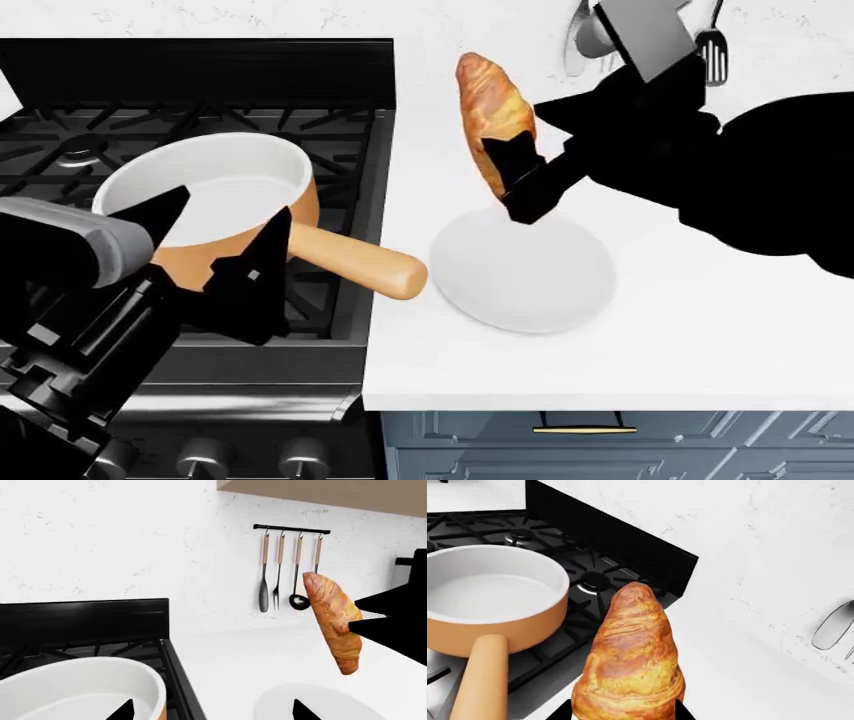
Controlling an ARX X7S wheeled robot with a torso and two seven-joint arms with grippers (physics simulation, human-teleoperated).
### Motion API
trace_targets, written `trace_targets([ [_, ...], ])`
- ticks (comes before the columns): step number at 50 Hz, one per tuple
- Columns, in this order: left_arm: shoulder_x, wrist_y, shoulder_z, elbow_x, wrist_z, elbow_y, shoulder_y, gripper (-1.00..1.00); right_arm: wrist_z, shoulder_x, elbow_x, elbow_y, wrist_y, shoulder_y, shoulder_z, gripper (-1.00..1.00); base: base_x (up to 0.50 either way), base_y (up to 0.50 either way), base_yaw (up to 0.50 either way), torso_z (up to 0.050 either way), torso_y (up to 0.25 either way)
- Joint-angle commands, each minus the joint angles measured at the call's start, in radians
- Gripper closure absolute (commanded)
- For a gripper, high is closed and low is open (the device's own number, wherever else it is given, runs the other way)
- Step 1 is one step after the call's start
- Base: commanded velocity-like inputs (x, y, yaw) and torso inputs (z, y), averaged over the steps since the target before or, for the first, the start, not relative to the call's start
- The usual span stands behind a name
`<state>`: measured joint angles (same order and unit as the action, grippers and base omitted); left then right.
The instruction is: Pick the croissant and place it on the pan. Then turn on the stove to warm the croissant.
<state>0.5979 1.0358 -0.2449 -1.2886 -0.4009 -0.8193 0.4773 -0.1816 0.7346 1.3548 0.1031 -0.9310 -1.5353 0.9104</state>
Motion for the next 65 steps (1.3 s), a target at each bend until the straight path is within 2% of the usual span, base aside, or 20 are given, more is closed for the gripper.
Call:
trace_targets([
  [1,0.004,-0.003,0.005,-0.01,-0.008,-0.002,0.01,-1.0,-0.06,0.038,0.017,0.053,0.049,0.023,-0.063,1.0,0.0,0.0,0.0,0.0,0.0],
  [10,0.007,-0.012,-0.001,-0.016,-0.009,-0.003,0.004,-1.0,-0.092,0.036,0.033,0.044,0.057,0.025,-0.078,1.0,0.0,0.08,0.0,0.0,0.001],
  [54,0.021,-0.028,0.019,-0.007,-0.017,-0.009,-0.011,-1.0,-0.095,0.062,0.029,0.066,0.086,0.051,-0.094,1.0,0.0,0.5,0.0,0.0,0.0],
  [65,0.021,-0.03,0.029,-0.007,-0.023,-0.007,-0.008,-1.0,-0.055,0.034,0.002,0.011,0.085,0.034,-0.078,1.0,0.0,0.13,0.0,0.0,0.001],
])
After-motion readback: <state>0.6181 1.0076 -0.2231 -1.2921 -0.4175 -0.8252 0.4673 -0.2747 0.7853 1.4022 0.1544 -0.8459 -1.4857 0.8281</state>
